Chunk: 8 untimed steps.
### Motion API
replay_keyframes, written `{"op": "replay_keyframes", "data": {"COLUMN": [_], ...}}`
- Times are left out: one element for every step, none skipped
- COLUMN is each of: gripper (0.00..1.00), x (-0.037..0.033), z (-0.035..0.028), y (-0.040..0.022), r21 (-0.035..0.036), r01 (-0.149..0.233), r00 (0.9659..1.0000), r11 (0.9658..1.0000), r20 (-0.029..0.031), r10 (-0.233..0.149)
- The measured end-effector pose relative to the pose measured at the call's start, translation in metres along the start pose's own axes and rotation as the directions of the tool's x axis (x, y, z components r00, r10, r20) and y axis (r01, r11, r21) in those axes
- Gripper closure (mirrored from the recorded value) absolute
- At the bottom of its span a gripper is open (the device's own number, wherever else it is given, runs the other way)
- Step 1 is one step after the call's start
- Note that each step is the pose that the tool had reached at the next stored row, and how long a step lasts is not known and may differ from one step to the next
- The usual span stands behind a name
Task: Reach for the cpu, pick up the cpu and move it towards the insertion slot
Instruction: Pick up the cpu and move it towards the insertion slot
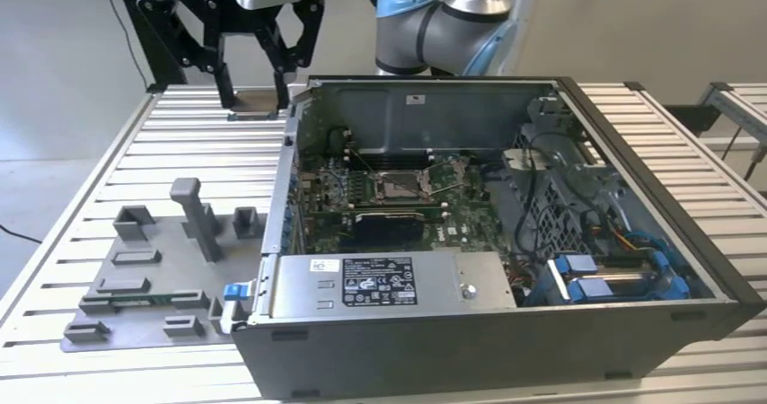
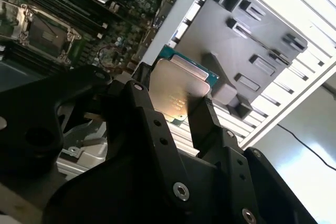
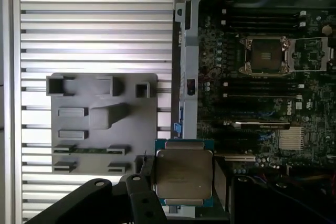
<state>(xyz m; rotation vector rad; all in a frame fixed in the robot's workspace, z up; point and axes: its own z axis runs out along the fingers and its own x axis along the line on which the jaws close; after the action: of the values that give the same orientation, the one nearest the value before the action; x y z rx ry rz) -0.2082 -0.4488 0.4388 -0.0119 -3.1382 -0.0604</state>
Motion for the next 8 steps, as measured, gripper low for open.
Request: {"op": "replay_keyframes", "data": {"gripper": [1.00, 1.00, 1.00, 1.00, 1.00, 1.00, 1.00, 1.00], "x": [-0.0013, -0.0027, -0.0039, -0.0053, -0.0065, -0.0078, -0.0092, -0.0104], "z": [0.0000, 0.0000, 0.0000, 0.0000, 0.0000, 0.0000, 0.0000, 0.0000], "y": [0.0001, 0.0001, 0.0001, 0.0002, 0.0002, 0.0003, 0.0003, 0.0003], "r21": [0.0000, 0.0000, 0.0000, 0.0000, 0.0000, 0.0000, 0.0000, 0.0000], "r01": [0.000, 0.000, 0.000, 0.000, 0.000, 0.000, 0.000, 0.000], "r00": [1.0000, 1.0000, 1.0000, 1.0000, 1.0000, 1.0000, 1.0000, 1.0000], "r11": [1.0000, 1.0000, 1.0000, 1.0000, 1.0000, 1.0000, 1.0000, 1.0000], "r20": [0.0000, 0.0000, 0.0000, 0.0000, 0.0000, 0.0000, 0.0000, 0.0000], "r10": [0.000, 0.000, 0.000, 0.000, 0.000, 0.000, 0.000, 0.000]}}
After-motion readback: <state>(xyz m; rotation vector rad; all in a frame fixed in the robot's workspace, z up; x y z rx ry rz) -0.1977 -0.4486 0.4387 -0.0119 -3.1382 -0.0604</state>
